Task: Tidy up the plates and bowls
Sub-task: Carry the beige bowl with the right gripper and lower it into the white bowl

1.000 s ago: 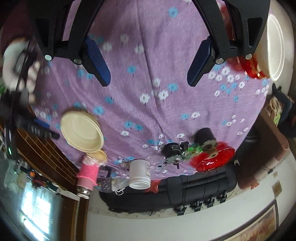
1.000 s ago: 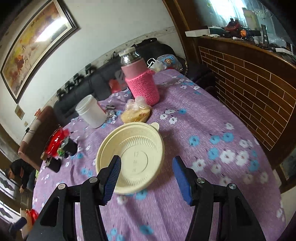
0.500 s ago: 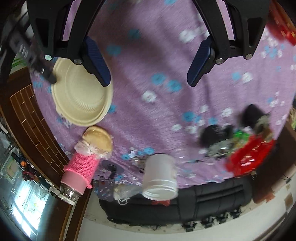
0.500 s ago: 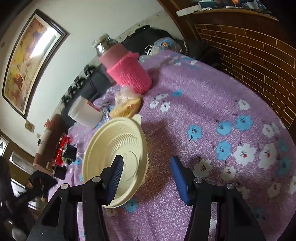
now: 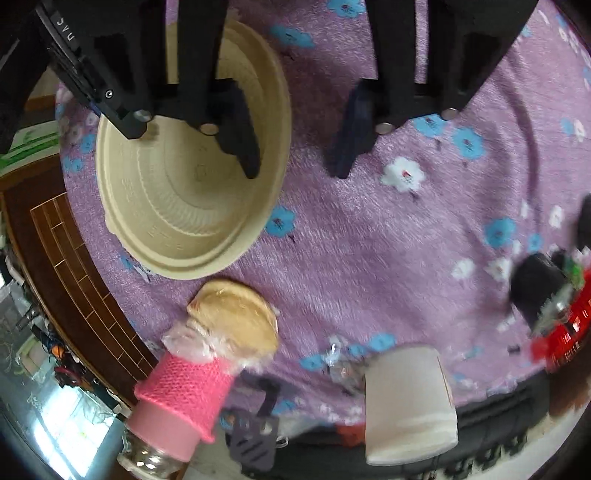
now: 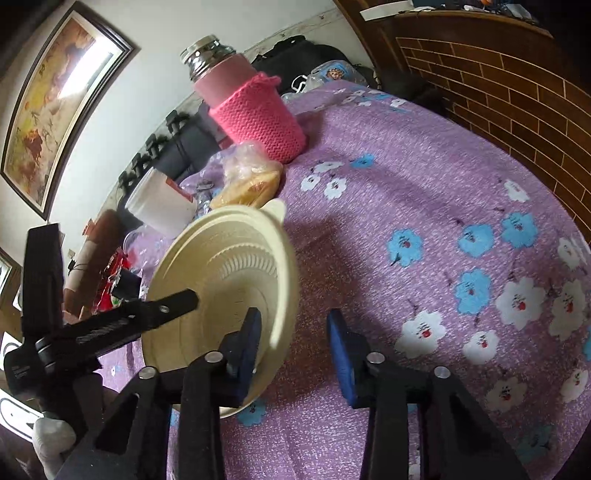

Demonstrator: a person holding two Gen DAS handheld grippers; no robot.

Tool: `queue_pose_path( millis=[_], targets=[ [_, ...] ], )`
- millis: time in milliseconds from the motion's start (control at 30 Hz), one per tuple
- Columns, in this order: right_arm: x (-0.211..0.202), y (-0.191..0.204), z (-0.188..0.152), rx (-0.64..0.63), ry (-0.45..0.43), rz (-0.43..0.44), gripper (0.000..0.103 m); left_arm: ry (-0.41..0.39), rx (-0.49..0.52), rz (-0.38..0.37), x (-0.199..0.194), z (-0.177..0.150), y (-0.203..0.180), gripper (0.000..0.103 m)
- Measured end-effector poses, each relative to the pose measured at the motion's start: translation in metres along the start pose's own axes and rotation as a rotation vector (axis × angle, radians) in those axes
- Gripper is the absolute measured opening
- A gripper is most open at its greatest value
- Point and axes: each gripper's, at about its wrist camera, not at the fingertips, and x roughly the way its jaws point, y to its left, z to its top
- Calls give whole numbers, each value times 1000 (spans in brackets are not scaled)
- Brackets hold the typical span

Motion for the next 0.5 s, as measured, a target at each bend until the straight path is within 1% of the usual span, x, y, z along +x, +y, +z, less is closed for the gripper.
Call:
queue_pose_path(
  millis=[33, 67, 100, 167, 233, 333, 400, 500],
  targets=[
    [1, 1, -1, -3, 1, 5, 29, 9, 4, -27, -1, -2, -1, 18],
    [1, 2, -1, -5, -3, 14, 25, 18, -4, -45, -2, -4, 0, 15],
    [0, 4, -2, -10, -6, 25, 21, 25, -17, -55, -5, -7, 1, 14],
    [-1, 9, -3, -23, -12, 32, 16, 25, -23, -40, -11, -14, 2, 14],
    [-4, 13, -6, -30, -27, 43, 15, 14, -20, -20, -22, -22, 4, 14],
    [-12, 26, -9, -53, -41, 89, 14, -10, -45, 1, -46, -36, 15, 14],
    [-19, 41, -16, -92, -50, 124, 14, -28, -68, 29, -68, -50, 25, 14],
    [-28, 67, -31, -163, -42, 185, 14, -52, -97, 59, -97, -74, 44, 14]
  ],
)
